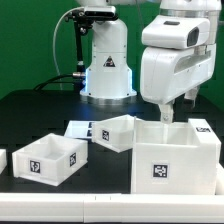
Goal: Assemble drawer
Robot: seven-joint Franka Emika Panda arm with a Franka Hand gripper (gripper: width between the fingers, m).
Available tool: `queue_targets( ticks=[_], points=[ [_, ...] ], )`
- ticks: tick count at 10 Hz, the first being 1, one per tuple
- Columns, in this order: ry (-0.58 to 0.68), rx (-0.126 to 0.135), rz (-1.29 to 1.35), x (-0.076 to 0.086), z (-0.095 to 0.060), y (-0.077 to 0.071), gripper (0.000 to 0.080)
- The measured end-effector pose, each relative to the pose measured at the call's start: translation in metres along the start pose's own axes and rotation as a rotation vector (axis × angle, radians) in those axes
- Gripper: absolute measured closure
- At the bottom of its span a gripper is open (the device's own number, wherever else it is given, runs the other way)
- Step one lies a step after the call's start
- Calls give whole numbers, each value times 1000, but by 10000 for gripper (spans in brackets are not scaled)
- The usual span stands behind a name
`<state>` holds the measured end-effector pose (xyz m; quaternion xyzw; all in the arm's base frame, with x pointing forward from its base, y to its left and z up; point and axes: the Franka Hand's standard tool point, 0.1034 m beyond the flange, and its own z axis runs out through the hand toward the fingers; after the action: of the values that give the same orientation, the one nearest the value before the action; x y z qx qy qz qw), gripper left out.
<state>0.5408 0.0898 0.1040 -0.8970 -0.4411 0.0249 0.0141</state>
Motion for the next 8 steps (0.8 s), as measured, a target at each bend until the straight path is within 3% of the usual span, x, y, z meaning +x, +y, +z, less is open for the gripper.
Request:
queue_targets(
  ticks=[6, 8],
  points=[
    [-3, 4, 15, -2, -2, 1, 150],
    [9, -6, 180, -14, -35, 12, 150]
  ],
)
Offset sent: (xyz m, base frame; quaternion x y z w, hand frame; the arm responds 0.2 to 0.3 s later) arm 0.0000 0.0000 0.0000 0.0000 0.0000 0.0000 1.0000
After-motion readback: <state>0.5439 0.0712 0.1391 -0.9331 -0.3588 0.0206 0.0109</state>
